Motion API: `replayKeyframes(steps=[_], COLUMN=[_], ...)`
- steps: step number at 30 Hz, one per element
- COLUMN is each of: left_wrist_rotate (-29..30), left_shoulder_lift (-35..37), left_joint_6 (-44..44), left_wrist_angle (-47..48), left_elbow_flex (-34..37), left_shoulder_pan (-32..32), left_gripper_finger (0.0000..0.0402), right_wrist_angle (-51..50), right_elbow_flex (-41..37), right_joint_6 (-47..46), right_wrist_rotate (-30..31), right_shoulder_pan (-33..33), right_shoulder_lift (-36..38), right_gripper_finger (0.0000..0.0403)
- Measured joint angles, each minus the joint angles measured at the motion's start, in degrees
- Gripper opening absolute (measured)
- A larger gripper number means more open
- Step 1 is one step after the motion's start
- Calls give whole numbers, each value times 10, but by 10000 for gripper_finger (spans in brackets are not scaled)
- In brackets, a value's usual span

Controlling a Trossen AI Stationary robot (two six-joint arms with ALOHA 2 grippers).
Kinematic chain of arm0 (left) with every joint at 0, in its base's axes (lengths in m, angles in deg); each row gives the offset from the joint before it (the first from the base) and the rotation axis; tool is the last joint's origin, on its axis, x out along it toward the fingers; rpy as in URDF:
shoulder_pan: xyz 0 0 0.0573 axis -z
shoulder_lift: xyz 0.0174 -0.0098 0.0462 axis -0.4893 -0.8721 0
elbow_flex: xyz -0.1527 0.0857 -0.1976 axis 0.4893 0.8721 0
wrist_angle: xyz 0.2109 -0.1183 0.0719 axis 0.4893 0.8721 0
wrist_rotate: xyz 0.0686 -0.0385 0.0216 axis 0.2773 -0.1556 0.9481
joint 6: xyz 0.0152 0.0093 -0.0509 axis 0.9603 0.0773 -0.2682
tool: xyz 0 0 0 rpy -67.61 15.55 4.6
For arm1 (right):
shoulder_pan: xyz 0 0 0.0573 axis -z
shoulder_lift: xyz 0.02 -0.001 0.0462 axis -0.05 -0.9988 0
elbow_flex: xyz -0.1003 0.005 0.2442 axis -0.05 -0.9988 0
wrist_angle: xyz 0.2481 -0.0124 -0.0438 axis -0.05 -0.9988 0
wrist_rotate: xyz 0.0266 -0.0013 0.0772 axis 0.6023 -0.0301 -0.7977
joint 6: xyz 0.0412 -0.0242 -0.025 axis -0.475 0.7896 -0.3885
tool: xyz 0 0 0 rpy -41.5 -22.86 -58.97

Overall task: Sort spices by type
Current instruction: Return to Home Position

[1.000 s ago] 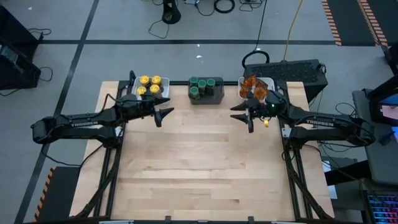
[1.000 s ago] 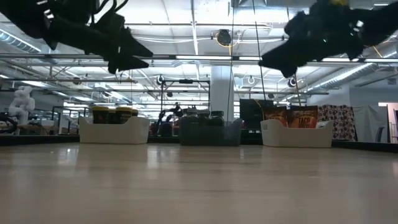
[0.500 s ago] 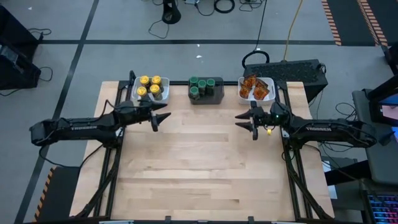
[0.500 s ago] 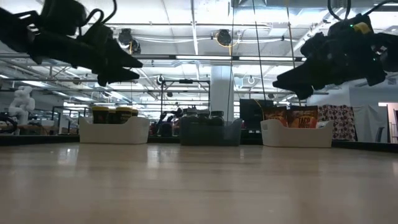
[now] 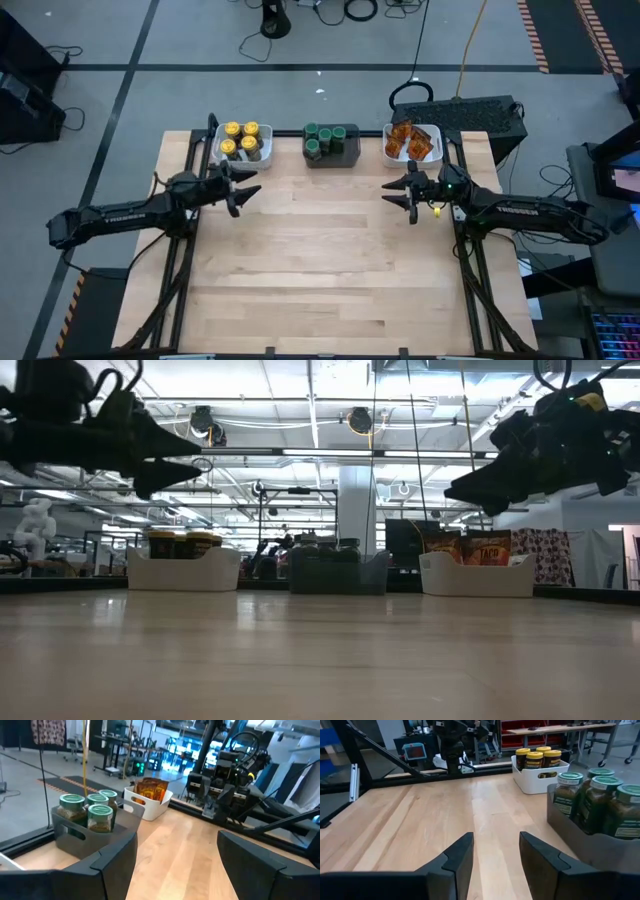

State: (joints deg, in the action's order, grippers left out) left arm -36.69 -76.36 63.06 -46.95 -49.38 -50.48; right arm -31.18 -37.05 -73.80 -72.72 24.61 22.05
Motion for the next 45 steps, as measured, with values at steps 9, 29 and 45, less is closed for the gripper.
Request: replayKeyframes(steps=[9, 29, 45], left_wrist_rotate=[24, -4, -2], left_shoulder_lift=[67, 74, 74], left_joint_6=[-11, -6, 3], left_wrist_angle=[15, 35, 36], left_elbow_flex=[33, 34, 34], left_shoulder_pan=[0, 0, 0], left_gripper_finger=[276, 276, 276], right_wrist_angle=[-3, 70, -200], right_elbow_flex=[0, -61, -61], right_joint_6=[11, -49, -16], right_wrist_rotate=[0, 19, 207], right_shoulder_pan=[6, 7, 7], right_shoulder_lift=[7, 38, 265], right_gripper_finger=[141, 140, 90])
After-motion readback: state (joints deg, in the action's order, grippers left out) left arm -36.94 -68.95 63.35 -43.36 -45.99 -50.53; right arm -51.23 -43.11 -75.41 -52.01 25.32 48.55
